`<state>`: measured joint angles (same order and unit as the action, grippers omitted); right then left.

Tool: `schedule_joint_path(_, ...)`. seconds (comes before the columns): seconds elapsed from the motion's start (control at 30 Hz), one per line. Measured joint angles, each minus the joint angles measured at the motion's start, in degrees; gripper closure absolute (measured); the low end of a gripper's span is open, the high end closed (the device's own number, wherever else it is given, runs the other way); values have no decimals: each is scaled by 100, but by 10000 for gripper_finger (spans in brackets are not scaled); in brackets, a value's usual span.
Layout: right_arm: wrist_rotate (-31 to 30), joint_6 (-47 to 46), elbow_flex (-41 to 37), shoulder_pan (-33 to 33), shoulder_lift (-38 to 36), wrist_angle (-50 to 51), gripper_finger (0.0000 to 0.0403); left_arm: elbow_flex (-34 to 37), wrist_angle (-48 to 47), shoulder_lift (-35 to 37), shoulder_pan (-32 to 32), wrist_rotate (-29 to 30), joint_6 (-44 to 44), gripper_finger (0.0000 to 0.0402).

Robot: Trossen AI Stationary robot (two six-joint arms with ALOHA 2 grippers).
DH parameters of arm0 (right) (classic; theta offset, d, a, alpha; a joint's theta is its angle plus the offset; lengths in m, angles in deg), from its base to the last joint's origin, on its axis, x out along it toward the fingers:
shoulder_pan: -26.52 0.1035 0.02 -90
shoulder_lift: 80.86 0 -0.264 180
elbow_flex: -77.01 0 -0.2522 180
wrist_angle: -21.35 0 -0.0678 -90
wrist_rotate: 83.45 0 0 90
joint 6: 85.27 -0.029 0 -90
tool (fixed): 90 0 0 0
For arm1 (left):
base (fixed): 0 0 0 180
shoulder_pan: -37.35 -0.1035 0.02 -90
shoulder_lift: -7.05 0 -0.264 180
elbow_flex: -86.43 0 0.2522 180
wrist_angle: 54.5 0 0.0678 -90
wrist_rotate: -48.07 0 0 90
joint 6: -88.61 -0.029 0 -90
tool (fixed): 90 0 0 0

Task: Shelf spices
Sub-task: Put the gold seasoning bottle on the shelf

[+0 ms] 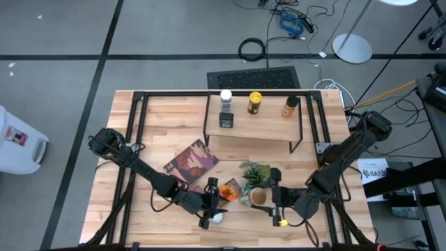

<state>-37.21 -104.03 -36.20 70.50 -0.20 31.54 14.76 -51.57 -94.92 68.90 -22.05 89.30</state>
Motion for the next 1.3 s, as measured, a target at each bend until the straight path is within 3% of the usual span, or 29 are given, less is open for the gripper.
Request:
schedule_joint_path(0.6, -164, 269, 107, -283, -1657, 1531, 141, 0, -359, 0, -2, -31, -18, 230)
schedule_joint_path(1.0, -74, 602, 1685, -1396, -1839, 3971, 141, 0, -397, 0, -2, -57, -121, 230)
schedule_joint_path(1.3, 770, 777, 2455, -2637, -1832, 4859, 141, 0, -401, 0, -2, -67, -263, 230)
